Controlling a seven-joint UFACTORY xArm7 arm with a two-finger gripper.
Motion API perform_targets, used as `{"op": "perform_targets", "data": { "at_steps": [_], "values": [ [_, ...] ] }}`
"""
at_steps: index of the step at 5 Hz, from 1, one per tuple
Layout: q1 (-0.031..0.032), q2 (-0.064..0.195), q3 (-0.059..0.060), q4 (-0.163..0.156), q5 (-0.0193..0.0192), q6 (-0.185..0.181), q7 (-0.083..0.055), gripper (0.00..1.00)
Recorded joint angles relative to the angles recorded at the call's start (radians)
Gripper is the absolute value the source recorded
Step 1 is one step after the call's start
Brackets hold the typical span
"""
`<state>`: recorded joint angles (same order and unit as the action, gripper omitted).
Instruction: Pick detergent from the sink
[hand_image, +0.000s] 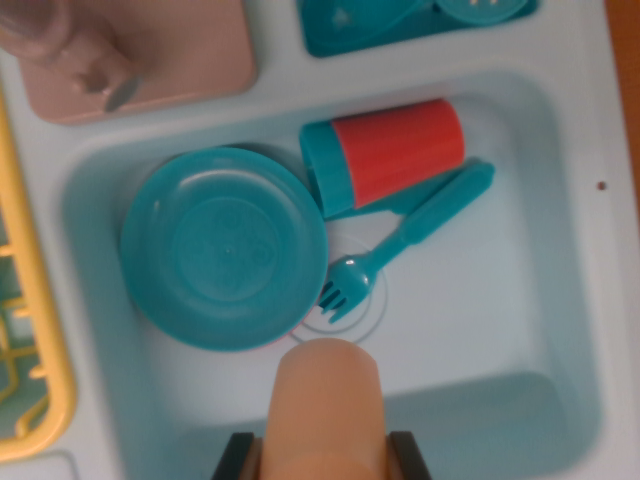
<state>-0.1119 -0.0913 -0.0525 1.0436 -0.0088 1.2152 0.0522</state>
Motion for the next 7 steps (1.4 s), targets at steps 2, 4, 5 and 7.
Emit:
{"op": "perform_targets", "data": {
  "at_steps": [2, 4, 5, 7],
  "values": [
    [0.0002, -0.014, 0.0, 0.034, -0.0006, 0.048, 0.0, 1.0],
    [0.0004, -0.027, 0.001, 0.065, -0.0012, 0.091, 0.001, 1.0],
    [0.0004, -0.027, 0.001, 0.065, -0.0012, 0.091, 0.001, 1.0],
    [0.0005, -0.04, 0.001, 0.095, -0.0017, 0.135, 0.001, 1.0]
  ]
}}
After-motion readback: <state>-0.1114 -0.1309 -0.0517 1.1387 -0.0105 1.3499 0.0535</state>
